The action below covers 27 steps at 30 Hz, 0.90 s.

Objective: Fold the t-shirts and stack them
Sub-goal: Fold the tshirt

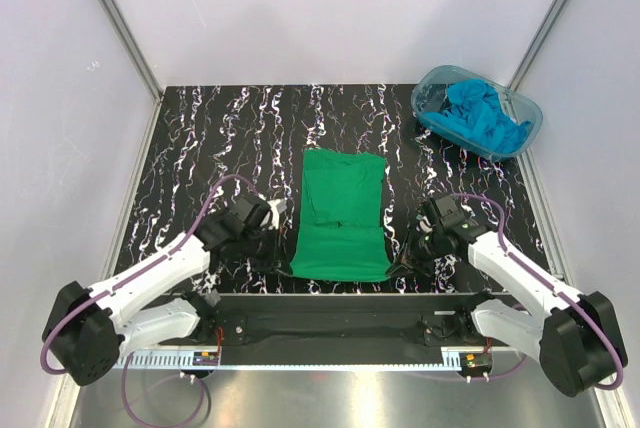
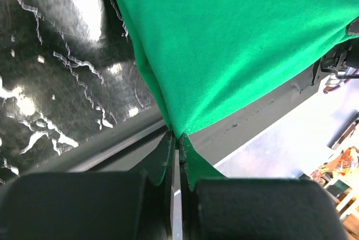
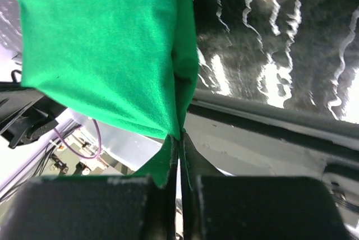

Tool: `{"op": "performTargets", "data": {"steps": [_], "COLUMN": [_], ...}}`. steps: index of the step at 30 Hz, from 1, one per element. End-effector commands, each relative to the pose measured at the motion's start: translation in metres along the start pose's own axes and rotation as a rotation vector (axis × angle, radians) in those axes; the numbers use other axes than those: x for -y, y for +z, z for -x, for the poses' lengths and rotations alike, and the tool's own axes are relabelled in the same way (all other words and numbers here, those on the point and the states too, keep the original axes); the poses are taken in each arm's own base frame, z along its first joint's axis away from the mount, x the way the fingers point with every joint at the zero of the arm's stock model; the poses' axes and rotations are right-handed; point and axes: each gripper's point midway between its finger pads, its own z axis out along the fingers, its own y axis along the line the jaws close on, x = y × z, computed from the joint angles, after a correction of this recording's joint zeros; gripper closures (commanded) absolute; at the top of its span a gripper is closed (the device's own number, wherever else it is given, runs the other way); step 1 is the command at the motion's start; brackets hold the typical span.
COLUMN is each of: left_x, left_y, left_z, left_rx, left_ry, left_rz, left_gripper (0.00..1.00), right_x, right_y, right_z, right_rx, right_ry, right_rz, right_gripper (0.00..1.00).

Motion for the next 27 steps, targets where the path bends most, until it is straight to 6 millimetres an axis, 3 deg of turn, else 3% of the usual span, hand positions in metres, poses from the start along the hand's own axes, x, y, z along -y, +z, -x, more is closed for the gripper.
{"op": "performTargets", "data": {"steps": [1,3,5,6,9,10,12,13,14,16,18,19,20,22,23,25,26,27], "left_x": [0.013,0.032,0.037,0.046,0.053,0.063,0.060,0.066,0.065,0.063,0.064,0.064,0.061,0.063,0.061,0.057,0.051,0.047], "left_y": [-0.020,-0.034,-0.042,-0.047,-0.053,-0.052,-0.047,-0.037,-0.036,-0.025,-0.010,-0.007,0.001,0.005,0.013,0.023,0.024,0.033], "left_z": [0.010,0.033,0.050,0.066,0.101,0.118,0.146,0.165,0.181,0.206,0.240,0.252,0.271,0.296,0.314,0.331,0.341,0.349], "left_rx": [0.024,0.073,0.093,0.101,0.138,0.141,0.146,0.122,0.129,0.136,0.139,0.149,0.166,0.215,0.231,0.237,0.245,0.240], "left_ry": [0.019,0.065,0.083,0.104,0.112,0.109,0.085,0.078,0.070,0.075,0.076,0.075,0.081,0.115,0.114,0.116,0.101,0.086], "left_rz": [0.008,0.002,0.041,0.055,0.061,0.035,0.035,0.009,-0.001,-0.001,-0.041,-0.043,-0.037,-0.048,-0.054,-0.067,-0.059,-0.067], "left_gripper": [1.00,1.00,1.00,1.00,1.00,1.00,1.00,1.00,1.00,1.00,1.00,1.00,1.00,1.00,1.00,1.00,1.00,1.00], "right_x": [-0.001,-0.007,-0.025,-0.043,-0.054,-0.068,-0.075,-0.087,-0.086,-0.103,-0.092,-0.106,-0.097,-0.109,-0.099,-0.107,-0.099,-0.109], "right_y": [-0.015,-0.022,-0.030,-0.041,-0.042,-0.052,-0.046,-0.054,-0.044,-0.051,-0.039,-0.045,-0.033,-0.035,-0.021,-0.018,-0.004,-0.009], "right_z": [0.005,0.014,0.029,0.042,0.066,0.083,0.105,0.124,0.139,0.167,0.198,0.213,0.230,0.256,0.267,0.287,0.298,0.313], "right_rx": [0.055,0.091,0.128,0.162,0.164,0.197,0.182,0.215,0.204,0.216,0.195,0.211,0.189,0.204,0.172,0.188,0.171,0.201], "right_ry": [0.003,-0.007,-0.031,-0.068,-0.075,-0.083,-0.062,-0.073,-0.067,-0.107,-0.055,-0.097,-0.081,-0.131,-0.108,-0.142,-0.139,-0.186], "right_rz": [-0.053,-0.066,-0.060,-0.041,-0.093,-0.073,-0.078,-0.053,-0.072,-0.044,-0.063,-0.025,-0.036,-0.014,-0.032,-0.002,-0.008,0.004], "right_gripper": [1.00,1.00,1.00,1.00,1.00,1.00,1.00,1.00,1.00,1.00,1.00,1.00,1.00,1.00,1.00,1.00,1.00,1.00]}}
